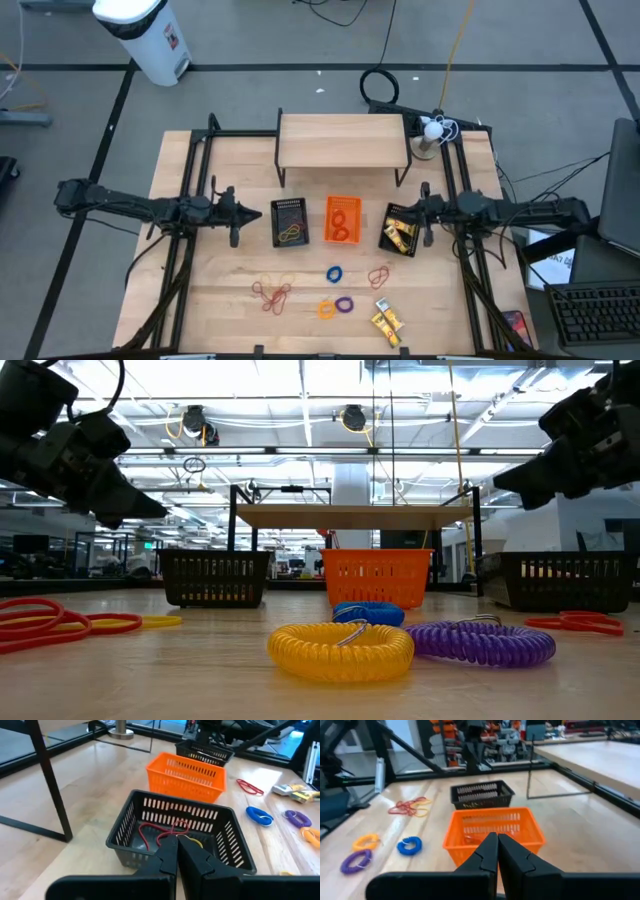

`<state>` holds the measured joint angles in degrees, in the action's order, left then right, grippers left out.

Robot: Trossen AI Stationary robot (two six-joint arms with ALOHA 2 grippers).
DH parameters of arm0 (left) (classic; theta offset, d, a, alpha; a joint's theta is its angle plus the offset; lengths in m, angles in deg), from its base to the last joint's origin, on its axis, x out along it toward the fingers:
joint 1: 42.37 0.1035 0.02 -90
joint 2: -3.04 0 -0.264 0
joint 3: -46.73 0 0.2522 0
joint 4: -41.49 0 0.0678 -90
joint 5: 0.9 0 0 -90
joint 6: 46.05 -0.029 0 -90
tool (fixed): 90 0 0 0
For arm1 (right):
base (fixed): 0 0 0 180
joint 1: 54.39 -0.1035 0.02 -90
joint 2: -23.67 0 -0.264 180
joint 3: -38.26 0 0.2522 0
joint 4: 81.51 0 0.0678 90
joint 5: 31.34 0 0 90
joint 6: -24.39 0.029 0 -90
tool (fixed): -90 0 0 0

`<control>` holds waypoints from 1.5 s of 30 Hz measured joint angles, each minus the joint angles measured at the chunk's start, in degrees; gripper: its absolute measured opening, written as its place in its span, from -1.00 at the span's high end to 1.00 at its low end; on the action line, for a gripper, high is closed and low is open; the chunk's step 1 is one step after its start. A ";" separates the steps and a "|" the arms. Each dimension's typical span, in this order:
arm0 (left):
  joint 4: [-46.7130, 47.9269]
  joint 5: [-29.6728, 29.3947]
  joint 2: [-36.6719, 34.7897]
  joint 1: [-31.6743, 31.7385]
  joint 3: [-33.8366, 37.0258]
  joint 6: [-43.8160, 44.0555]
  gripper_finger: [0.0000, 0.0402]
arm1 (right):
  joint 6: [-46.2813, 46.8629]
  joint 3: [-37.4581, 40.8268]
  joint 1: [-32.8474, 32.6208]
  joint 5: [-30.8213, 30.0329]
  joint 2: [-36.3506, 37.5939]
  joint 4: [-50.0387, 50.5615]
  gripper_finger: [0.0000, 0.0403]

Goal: Pick & Place Office Desk Supplies
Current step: Put the red rubber band into the left black bin

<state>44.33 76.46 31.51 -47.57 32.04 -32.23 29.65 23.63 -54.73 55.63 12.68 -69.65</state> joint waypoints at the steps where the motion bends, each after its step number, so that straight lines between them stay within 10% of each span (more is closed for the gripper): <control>1: 0.01 -0.45 0.01 0.02 0.00 0.02 0.95 | 0.04 0.00 0.00 -0.06 -0.58 -0.20 0.99; 23: 4.06 -4.49 2.90 -3.59 -5.09 6.53 0.99 | -0.13 0.07 0.00 -0.15 -2.14 -3.83 0.98; 29: 23.47 -14.13 17.12 -13.60 -21.33 12.81 0.99 | -0.11 0.07 0.00 0.05 -2.16 -3.84 0.98; 35: 38.70 -9.88 33.31 -21.27 -33.37 25.03 0.98 | -0.45 0.07 -0.02 0.16 -2.35 -3.28 0.98; 45: 34.64 -2.62 53.12 -31.15 -40.77 32.82 0.61 | -1.59 0.06 -0.02 0.18 -2.71 -3.43 0.98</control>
<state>78.97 73.83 84.62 -78.71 -8.73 0.59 28.06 23.70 -54.75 55.81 9.97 -73.08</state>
